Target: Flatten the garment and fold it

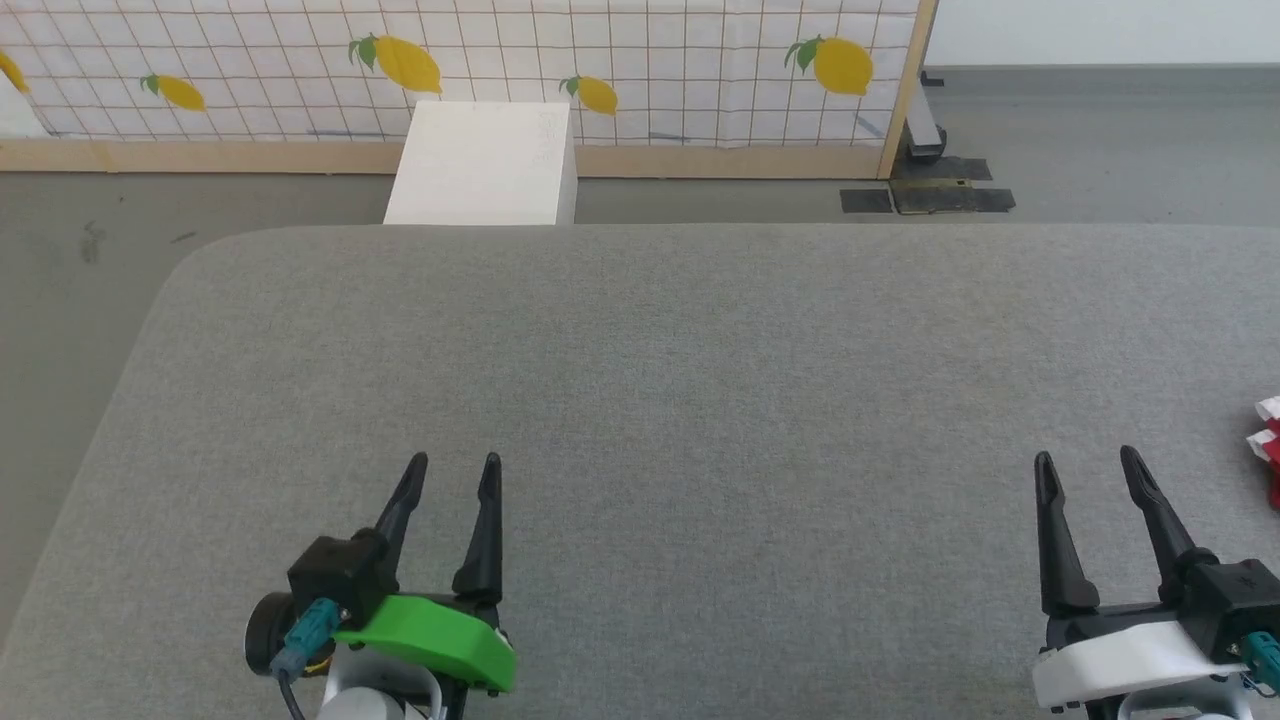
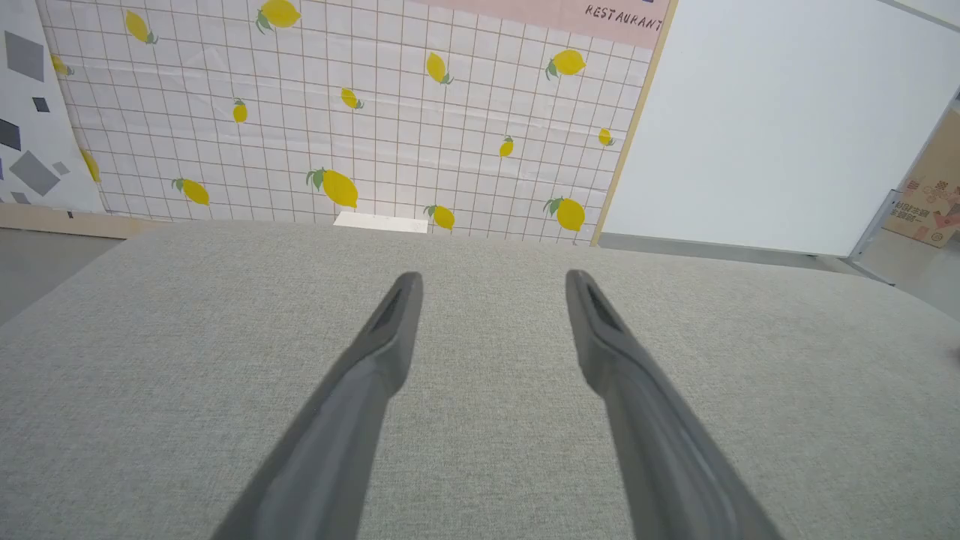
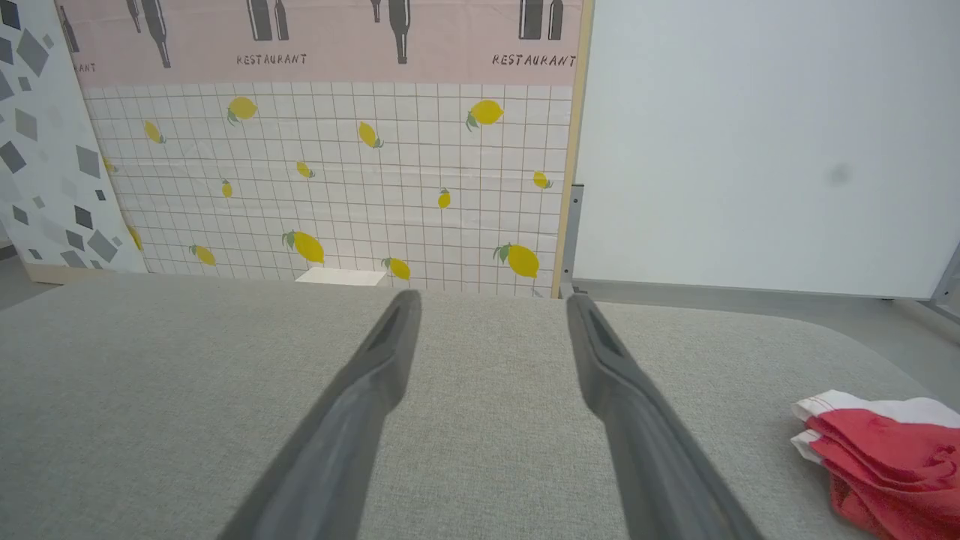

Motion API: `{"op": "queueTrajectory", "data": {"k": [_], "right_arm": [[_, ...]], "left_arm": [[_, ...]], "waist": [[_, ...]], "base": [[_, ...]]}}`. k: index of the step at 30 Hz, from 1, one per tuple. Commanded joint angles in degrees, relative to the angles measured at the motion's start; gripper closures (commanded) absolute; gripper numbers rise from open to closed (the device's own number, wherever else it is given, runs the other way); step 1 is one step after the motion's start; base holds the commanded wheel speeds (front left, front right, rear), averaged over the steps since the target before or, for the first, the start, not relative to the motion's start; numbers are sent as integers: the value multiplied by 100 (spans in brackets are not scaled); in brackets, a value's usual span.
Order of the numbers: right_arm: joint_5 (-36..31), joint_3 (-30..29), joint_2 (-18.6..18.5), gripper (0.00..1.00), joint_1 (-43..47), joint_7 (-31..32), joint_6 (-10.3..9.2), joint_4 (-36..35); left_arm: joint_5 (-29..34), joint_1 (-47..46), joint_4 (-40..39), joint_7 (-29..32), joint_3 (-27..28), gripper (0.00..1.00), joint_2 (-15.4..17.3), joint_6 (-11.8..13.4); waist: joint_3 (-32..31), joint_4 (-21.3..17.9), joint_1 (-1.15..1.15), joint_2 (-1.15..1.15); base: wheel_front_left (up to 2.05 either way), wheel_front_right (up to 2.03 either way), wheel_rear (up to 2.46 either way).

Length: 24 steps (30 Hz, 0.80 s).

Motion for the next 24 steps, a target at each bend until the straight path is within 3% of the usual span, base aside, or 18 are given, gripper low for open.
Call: {"op": "queueTrajectory", "data": {"k": [1, 24], "right_arm": [[52, 2, 18, 0, 63, -49, -9, -5], [188, 29, 19, 0, 53, -72, -9, 178]], "left_arm": [[-83, 39, 12, -26, -9, 0, -16, 37], [-177, 70, -64, -26, 23, 0, -17, 31]], "waist": [[6, 4, 0, 0], [39, 23, 0, 0]], "base": [[0, 0, 0], [0, 0, 0]]}}
